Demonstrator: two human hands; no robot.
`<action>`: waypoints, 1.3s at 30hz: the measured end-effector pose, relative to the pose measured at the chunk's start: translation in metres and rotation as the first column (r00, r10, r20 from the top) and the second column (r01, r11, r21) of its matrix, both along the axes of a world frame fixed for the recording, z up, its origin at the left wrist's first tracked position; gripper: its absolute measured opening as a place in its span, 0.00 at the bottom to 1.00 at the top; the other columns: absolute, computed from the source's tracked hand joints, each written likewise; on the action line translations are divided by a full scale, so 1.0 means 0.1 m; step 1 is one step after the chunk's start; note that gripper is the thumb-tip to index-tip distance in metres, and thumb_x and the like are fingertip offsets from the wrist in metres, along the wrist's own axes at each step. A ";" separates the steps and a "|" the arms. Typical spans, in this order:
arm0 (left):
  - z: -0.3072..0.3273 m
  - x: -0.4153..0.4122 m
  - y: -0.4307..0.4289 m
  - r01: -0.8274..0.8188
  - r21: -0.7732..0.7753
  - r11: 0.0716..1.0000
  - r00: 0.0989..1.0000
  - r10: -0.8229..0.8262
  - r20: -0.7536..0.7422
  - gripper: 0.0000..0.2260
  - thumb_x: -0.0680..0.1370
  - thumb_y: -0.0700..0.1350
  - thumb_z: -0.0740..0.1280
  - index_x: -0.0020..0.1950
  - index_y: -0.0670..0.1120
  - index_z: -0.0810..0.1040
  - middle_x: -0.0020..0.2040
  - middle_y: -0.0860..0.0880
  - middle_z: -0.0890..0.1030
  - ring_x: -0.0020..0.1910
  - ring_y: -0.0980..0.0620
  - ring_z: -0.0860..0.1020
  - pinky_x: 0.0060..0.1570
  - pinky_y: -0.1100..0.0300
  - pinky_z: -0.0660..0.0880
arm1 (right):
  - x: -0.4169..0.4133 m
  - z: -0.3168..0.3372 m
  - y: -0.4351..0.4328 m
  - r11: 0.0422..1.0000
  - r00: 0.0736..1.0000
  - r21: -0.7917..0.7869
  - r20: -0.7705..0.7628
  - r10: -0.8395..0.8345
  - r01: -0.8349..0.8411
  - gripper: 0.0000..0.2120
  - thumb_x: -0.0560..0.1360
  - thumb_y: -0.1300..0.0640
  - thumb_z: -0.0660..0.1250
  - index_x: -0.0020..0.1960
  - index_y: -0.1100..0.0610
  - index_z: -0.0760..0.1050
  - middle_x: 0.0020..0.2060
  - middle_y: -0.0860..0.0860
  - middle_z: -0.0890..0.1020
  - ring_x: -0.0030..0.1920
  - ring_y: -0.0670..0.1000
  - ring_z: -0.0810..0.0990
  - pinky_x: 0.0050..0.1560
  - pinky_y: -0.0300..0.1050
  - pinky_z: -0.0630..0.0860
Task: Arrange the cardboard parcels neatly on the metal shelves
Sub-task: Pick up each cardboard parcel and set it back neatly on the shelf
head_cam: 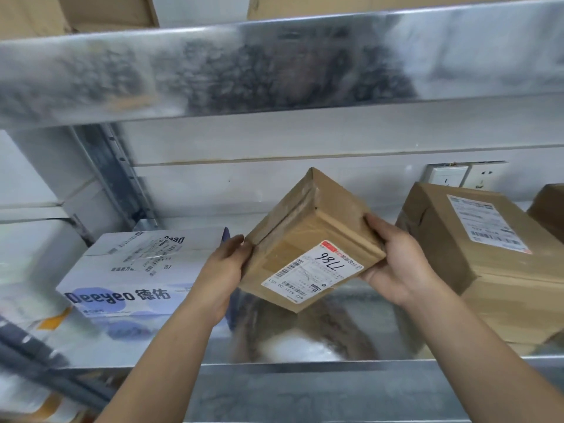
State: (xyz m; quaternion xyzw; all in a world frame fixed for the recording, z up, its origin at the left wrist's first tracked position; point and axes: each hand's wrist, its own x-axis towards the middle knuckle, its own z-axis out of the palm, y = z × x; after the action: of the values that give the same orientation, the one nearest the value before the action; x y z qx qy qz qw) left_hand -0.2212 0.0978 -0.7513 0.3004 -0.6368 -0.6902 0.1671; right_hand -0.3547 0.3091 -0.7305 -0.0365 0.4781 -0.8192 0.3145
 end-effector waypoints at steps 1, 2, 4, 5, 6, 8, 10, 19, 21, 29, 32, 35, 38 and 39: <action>0.00 0.01 0.00 -0.010 0.055 0.998 1.000 0.010 -0.003 0.15 0.77 0.53 0.69 0.61 0.48 0.82 0.70 0.44 0.78 0.60 0.49 0.82 0.57 0.52 0.75 | -0.01 -0.03 0.02 1.000 1.000 -0.006 0.016 -0.003 0.003 0.16 0.84 0.52 0.59 0.66 0.58 0.79 0.51 0.56 0.87 0.46 0.56 0.87 0.43 0.53 0.83; -0.01 0.01 0.00 -0.015 0.115 0.993 1.000 0.015 0.000 0.14 0.81 0.51 0.67 0.65 0.48 0.79 0.64 0.46 0.83 0.52 0.50 0.84 0.53 0.52 0.77 | -0.01 -0.06 0.03 1.000 1.000 -0.009 0.028 -0.009 0.010 0.18 0.84 0.51 0.59 0.67 0.59 0.78 0.53 0.57 0.86 0.46 0.56 0.87 0.43 0.52 0.84; -0.04 0.00 -0.01 -0.016 0.251 0.968 0.999 0.024 -0.027 0.20 0.84 0.48 0.63 0.76 0.54 0.69 0.53 0.50 0.87 0.42 0.51 0.86 0.41 0.54 0.80 | -0.03 -0.13 0.04 1.000 0.999 -0.007 0.033 -0.015 0.015 0.20 0.85 0.51 0.58 0.70 0.60 0.76 0.54 0.58 0.86 0.47 0.56 0.87 0.43 0.51 0.84; -0.06 -0.02 -0.02 -0.030 0.293 0.956 0.998 0.042 -0.036 0.24 0.85 0.47 0.63 0.80 0.58 0.62 0.52 0.52 0.87 0.40 0.51 0.86 0.36 0.55 0.80 | -0.02 -0.15 0.04 1.000 1.000 -0.005 0.023 -0.010 0.010 0.20 0.85 0.51 0.58 0.71 0.59 0.76 0.54 0.57 0.86 0.47 0.56 0.87 0.43 0.51 0.85; -0.05 -0.02 0.00 -0.041 0.309 0.950 0.997 0.059 -0.050 0.25 0.85 0.46 0.62 0.81 0.60 0.60 0.51 0.52 0.87 0.39 0.51 0.86 0.32 0.56 0.80 | -0.02 -0.17 0.03 1.000 1.000 -0.004 0.005 -0.009 0.009 0.19 0.85 0.52 0.58 0.72 0.58 0.74 0.54 0.56 0.86 0.47 0.54 0.87 0.42 0.50 0.84; -0.01 -0.02 0.04 -0.042 0.290 0.956 0.995 0.066 -0.074 0.17 0.85 0.44 0.62 0.74 0.55 0.70 0.47 0.53 0.87 0.37 0.51 0.85 0.33 0.56 0.79 | -0.02 -0.20 0.04 0.999 0.997 0.022 -0.053 -0.047 0.048 0.17 0.85 0.55 0.60 0.73 0.50 0.72 0.53 0.51 0.86 0.44 0.50 0.87 0.39 0.49 0.83; 0.04 0.00 0.07 -0.031 0.275 0.961 0.994 0.057 -0.089 0.07 0.85 0.42 0.61 0.56 0.52 0.77 0.40 0.54 0.87 0.36 0.52 0.84 0.39 0.53 0.77 | -0.02 -0.24 0.04 0.984 0.976 0.136 -0.197 -0.089 0.117 0.13 0.85 0.56 0.61 0.67 0.44 0.71 0.54 0.50 0.84 0.43 0.49 0.86 0.41 0.48 0.82; 0.04 -0.02 0.10 -0.032 0.025 0.999 0.999 0.032 -0.013 0.07 0.83 0.44 0.66 0.51 0.43 0.82 0.40 0.53 0.86 0.40 0.51 0.83 0.50 0.51 0.77 | -0.08 -0.36 0.16 0.814 0.886 0.532 -0.461 0.047 0.233 0.16 0.83 0.46 0.62 0.52 0.52 0.86 0.49 0.49 0.88 0.56 0.51 0.85 0.69 0.56 0.75; 0.02 -0.04 0.11 -0.039 -0.036 0.999 0.999 0.040 0.036 0.08 0.82 0.46 0.67 0.51 0.43 0.83 0.43 0.47 0.87 0.41 0.49 0.83 0.49 0.51 0.78 | -0.07 -0.33 0.16 0.828 0.928 0.535 -0.368 0.051 0.166 0.21 0.83 0.40 0.60 0.54 0.52 0.85 0.49 0.50 0.88 0.56 0.52 0.85 0.69 0.54 0.75; 0.01 -0.11 0.13 0.029 -0.190 0.981 0.982 0.007 0.186 0.21 0.69 0.62 0.69 0.49 0.47 0.85 0.46 0.49 0.87 0.48 0.47 0.85 0.58 0.45 0.80 | -0.02 -0.12 0.18 0.823 0.981 0.567 -0.139 0.136 -0.034 0.18 0.79 0.39 0.66 0.52 0.54 0.82 0.46 0.59 0.87 0.53 0.62 0.85 0.62 0.63 0.79; -0.01 -0.13 0.14 0.032 -0.246 0.969 0.978 0.021 0.210 0.13 0.76 0.57 0.71 0.50 0.48 0.84 0.46 0.50 0.87 0.48 0.49 0.85 0.58 0.46 0.80 | -0.03 -0.11 0.17 0.798 0.975 0.597 -0.117 0.190 -0.084 0.19 0.79 0.39 0.68 0.55 0.55 0.82 0.47 0.60 0.87 0.52 0.63 0.85 0.59 0.66 0.80; -0.04 -0.16 0.15 0.028 -0.290 0.957 0.976 0.037 0.216 0.11 0.78 0.55 0.70 0.50 0.48 0.83 0.48 0.51 0.86 0.50 0.49 0.84 0.58 0.50 0.79 | -0.05 -0.14 0.16 0.776 0.963 0.621 -0.126 0.238 -0.110 0.24 0.76 0.38 0.71 0.60 0.56 0.80 0.47 0.58 0.88 0.51 0.60 0.87 0.55 0.66 0.82; -0.04 -0.17 0.14 0.026 -0.315 0.949 0.973 0.047 0.224 0.10 0.79 0.54 0.70 0.50 0.48 0.82 0.49 0.51 0.85 0.51 0.50 0.83 0.55 0.53 0.78 | -0.08 -0.15 0.15 0.762 0.954 0.636 -0.139 0.267 -0.121 0.23 0.76 0.41 0.72 0.61 0.57 0.78 0.47 0.58 0.88 0.51 0.60 0.87 0.54 0.67 0.82; -0.04 -0.17 0.13 0.026 -0.322 0.946 0.973 0.050 0.225 0.10 0.79 0.54 0.70 0.50 0.48 0.82 0.48 0.51 0.85 0.50 0.50 0.83 0.55 0.53 0.78 | -0.09 -0.15 0.15 0.758 0.951 0.641 -0.142 0.275 -0.123 0.22 0.77 0.42 0.71 0.61 0.57 0.78 0.47 0.57 0.88 0.50 0.60 0.87 0.54 0.66 0.82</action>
State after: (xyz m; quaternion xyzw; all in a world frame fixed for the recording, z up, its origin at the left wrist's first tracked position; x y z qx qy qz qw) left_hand -0.2386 0.1112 -0.7548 0.3506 -0.7544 -0.5361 0.1432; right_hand -0.3639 0.3237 -0.7458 -0.0745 0.7483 -0.5661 0.3377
